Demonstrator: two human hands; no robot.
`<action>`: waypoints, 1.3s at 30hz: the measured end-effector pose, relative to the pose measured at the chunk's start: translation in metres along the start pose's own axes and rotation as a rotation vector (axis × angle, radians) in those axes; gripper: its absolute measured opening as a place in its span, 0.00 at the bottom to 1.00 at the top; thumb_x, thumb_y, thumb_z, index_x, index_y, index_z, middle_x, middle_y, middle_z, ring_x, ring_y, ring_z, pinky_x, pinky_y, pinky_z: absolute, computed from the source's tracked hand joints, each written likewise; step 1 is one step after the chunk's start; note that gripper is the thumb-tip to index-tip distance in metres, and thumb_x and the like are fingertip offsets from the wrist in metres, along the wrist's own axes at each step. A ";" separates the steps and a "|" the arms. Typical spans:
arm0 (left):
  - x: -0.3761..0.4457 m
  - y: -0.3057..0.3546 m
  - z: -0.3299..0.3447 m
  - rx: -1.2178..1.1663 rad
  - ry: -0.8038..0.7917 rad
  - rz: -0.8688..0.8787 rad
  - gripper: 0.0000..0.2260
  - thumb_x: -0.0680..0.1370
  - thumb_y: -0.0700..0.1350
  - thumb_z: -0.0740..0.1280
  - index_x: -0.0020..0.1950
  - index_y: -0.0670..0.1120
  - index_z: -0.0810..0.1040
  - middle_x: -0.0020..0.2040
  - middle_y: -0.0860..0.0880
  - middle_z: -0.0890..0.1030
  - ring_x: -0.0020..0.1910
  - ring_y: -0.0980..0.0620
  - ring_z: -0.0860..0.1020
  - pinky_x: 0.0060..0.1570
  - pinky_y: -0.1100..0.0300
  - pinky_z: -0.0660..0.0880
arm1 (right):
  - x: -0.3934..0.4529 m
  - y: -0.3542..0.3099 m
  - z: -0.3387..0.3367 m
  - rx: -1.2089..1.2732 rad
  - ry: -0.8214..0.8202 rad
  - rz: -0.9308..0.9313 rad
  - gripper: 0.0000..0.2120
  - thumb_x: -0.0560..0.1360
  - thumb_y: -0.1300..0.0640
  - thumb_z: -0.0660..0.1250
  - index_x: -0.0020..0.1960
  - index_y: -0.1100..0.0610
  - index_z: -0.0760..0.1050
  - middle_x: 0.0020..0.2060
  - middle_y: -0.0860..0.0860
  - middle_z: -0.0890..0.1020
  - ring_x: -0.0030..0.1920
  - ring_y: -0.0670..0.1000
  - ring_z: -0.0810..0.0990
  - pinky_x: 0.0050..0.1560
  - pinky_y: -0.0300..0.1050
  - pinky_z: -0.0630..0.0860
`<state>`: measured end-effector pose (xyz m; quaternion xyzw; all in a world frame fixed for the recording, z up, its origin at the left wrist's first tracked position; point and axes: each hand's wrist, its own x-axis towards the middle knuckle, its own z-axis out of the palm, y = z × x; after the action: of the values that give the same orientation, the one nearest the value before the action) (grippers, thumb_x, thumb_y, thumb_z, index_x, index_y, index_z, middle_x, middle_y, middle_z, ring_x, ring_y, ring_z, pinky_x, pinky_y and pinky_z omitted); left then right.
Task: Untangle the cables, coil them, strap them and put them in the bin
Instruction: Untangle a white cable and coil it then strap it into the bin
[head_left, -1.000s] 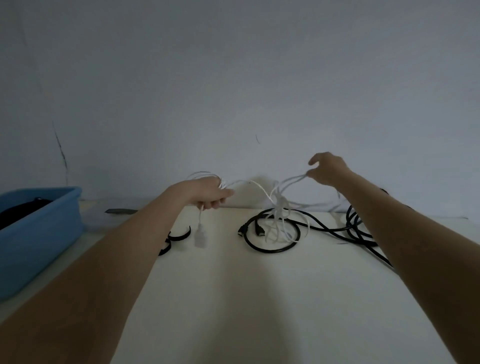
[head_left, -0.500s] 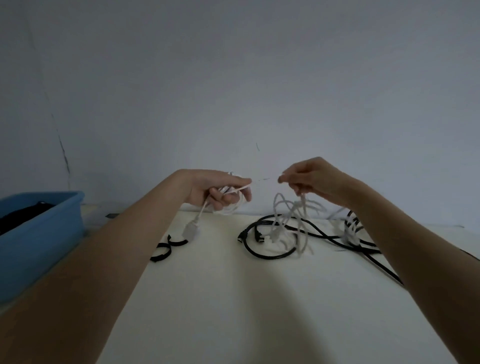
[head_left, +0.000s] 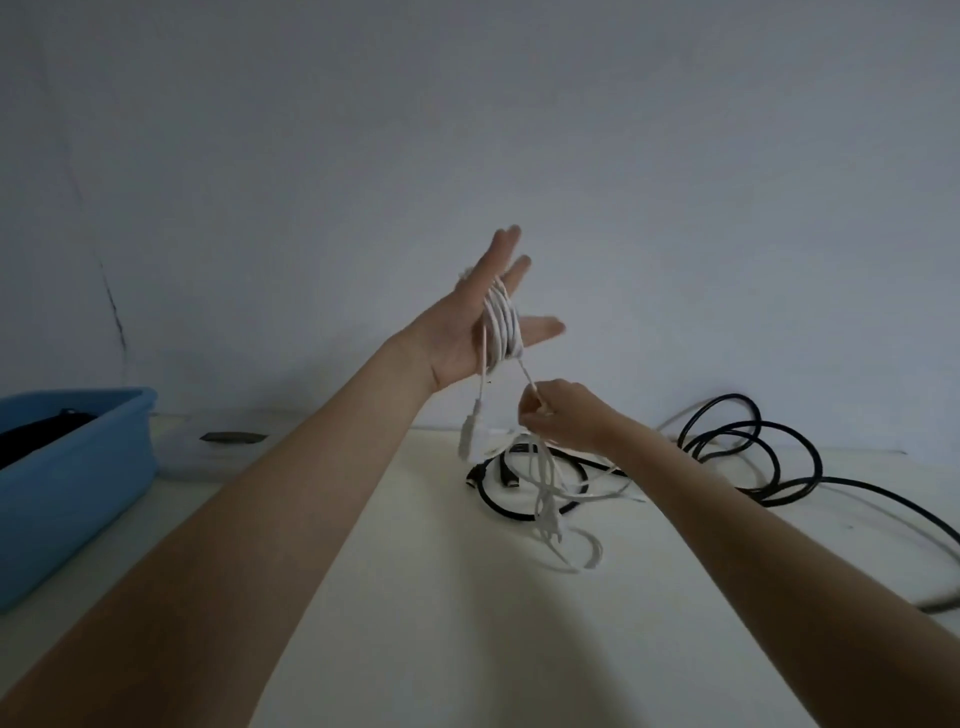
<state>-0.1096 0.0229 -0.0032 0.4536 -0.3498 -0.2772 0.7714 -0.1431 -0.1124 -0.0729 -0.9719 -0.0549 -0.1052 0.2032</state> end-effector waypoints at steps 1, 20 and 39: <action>0.004 0.002 0.001 -0.043 0.150 0.078 0.44 0.63 0.58 0.74 0.75 0.59 0.57 0.76 0.57 0.56 0.67 0.38 0.70 0.59 0.46 0.74 | 0.001 -0.002 0.000 0.017 0.008 -0.021 0.07 0.75 0.62 0.62 0.50 0.61 0.77 0.45 0.54 0.79 0.45 0.52 0.77 0.45 0.41 0.70; 0.004 -0.026 -0.012 1.317 0.102 -0.343 0.11 0.77 0.38 0.62 0.40 0.42 0.82 0.41 0.47 0.82 0.39 0.56 0.76 0.47 0.61 0.71 | -0.002 0.034 -0.034 0.160 0.144 0.084 0.09 0.76 0.59 0.66 0.51 0.61 0.82 0.47 0.60 0.84 0.45 0.53 0.79 0.51 0.46 0.74; 0.009 -0.031 -0.018 1.527 0.102 -0.400 0.14 0.78 0.46 0.65 0.32 0.46 0.74 0.31 0.51 0.74 0.30 0.57 0.70 0.31 0.66 0.66 | 0.005 0.030 -0.029 0.504 0.334 0.413 0.16 0.72 0.56 0.71 0.48 0.70 0.79 0.41 0.59 0.79 0.42 0.54 0.76 0.44 0.43 0.70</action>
<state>-0.0937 0.0120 -0.0350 0.9241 -0.3193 -0.0725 0.1973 -0.1393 -0.1511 -0.0570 -0.8513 0.1523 -0.2024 0.4594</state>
